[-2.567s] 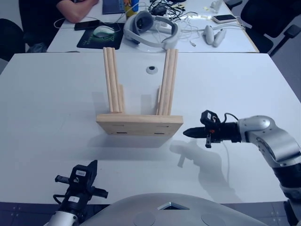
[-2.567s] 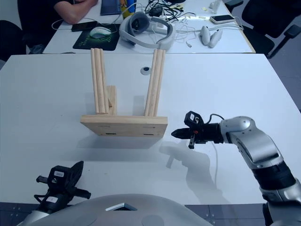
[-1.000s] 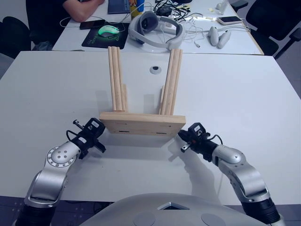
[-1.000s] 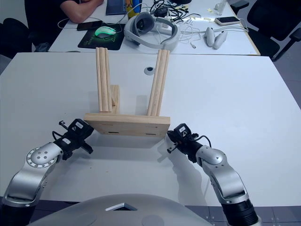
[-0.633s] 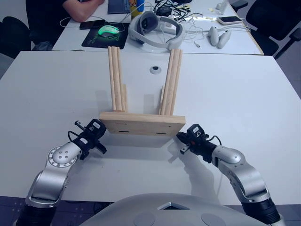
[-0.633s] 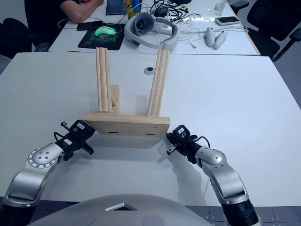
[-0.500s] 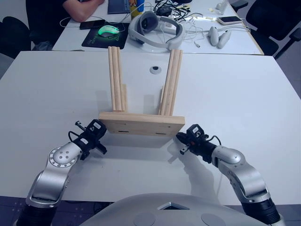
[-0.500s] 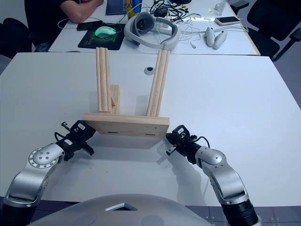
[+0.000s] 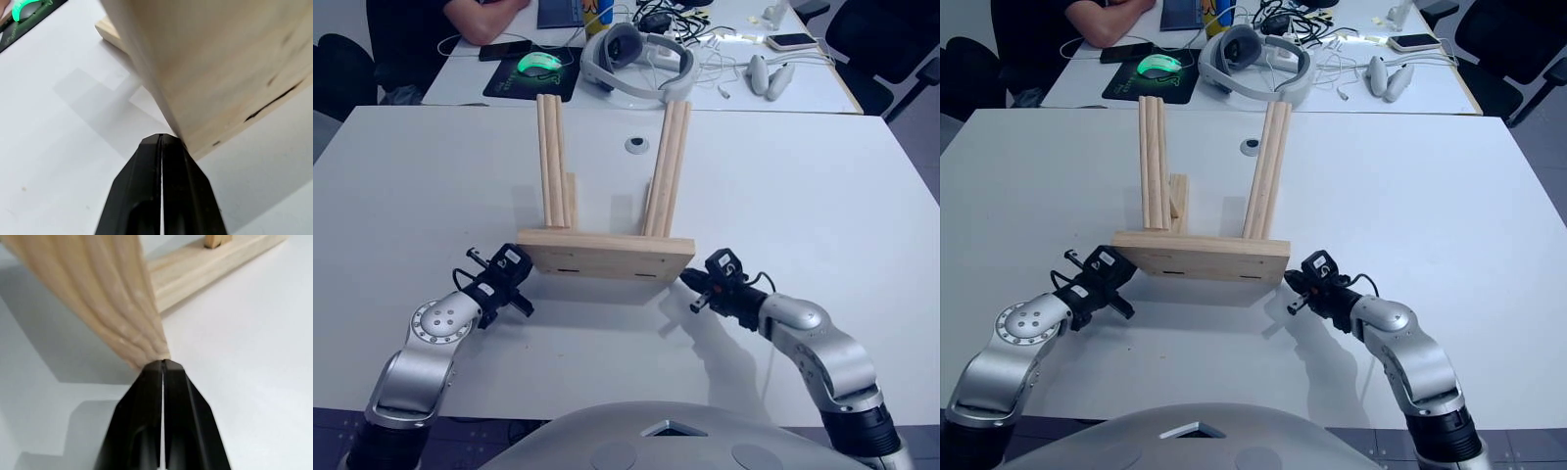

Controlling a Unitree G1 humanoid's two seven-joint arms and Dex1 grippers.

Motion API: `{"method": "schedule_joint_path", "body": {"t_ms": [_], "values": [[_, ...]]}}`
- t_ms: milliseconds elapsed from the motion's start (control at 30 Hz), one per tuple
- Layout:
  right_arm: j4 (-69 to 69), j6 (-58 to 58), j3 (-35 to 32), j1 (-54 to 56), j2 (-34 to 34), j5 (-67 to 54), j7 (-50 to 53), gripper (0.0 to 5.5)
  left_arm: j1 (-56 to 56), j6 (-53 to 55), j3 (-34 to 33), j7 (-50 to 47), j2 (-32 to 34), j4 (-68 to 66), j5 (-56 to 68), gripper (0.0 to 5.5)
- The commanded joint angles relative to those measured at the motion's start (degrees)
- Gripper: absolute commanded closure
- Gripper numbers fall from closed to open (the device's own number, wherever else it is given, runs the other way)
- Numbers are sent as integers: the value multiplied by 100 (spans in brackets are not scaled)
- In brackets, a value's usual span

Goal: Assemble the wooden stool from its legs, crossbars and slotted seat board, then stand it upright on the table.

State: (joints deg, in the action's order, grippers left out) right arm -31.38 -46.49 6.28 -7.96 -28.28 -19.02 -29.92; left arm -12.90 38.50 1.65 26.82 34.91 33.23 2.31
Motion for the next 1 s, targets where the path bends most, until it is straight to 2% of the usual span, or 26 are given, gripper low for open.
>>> {"method": "schedule_joint_path", "body": {"t_ms": [33, 300, 500, 1000], "values": [[-284, -350, -137, 257, -19, -400, -132, 550, 281, 166, -99, 143, 72, 274, 158, 548], [-26, -144, 260, 10, -249, 61, -4, 550, 137, 194, -45, 146, 123, 129, 87, 548], [168, 62, 347, -63, -143, 363, 267, 550, -54, 57, 85, 127, 234, -93, -102, 548], [-5, -75, 488, -16, -14, 166, 178, 550, 46, 36, 213, 109, 128, -25, -72, 548]]}}
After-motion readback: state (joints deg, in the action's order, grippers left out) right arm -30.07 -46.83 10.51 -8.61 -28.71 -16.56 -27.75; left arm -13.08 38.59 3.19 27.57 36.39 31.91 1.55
